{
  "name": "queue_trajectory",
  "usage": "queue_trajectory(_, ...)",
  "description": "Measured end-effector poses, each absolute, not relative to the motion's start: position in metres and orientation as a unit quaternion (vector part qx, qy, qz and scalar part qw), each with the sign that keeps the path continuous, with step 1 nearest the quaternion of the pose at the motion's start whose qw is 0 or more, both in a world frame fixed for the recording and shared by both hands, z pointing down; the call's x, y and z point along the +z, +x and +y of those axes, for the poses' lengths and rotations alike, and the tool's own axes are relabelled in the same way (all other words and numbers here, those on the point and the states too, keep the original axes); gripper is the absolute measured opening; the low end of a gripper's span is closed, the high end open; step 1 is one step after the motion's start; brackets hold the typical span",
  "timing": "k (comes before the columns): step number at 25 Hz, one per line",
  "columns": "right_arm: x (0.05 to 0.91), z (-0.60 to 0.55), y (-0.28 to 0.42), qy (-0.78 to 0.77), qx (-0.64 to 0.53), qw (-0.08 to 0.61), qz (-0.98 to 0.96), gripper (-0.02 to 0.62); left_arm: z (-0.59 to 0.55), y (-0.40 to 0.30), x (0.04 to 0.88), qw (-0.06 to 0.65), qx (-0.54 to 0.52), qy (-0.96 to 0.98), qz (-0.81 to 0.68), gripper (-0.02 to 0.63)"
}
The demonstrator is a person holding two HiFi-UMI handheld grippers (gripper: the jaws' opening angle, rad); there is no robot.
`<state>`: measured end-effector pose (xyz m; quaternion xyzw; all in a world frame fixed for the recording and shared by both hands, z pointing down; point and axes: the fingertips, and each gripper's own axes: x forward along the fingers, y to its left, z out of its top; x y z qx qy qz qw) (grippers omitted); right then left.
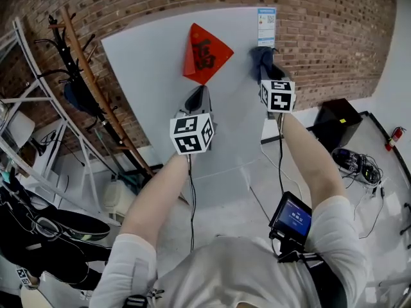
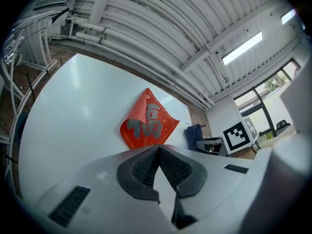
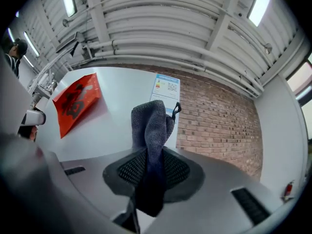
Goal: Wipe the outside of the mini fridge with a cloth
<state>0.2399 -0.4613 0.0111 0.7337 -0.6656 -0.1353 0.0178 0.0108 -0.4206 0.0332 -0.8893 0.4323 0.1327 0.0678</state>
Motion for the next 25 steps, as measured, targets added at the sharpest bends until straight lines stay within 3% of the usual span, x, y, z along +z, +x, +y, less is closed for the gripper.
queue_trajectory(5,0.015,-0.462,0.268,0.754,-0.115,0.012,-0.647,0.084,-0.426,0.015,0.036,0.065,0.131,-0.890,0.432,0.003)
queue_trajectory(10,0.017,-0.454,0.248,0.741,-0.122,0.012,-0.661,0.086,-0.423,0.009,0.042,0.058,0.129,-0.887,0.440,0.003)
queue_trajectory(25,0.065,-0.411,0.017,0.586,-0.131,0.038,-0.799,0.085,-0.371,-0.133,0.087,0.029,0.108,-0.823,0.557,0.003)
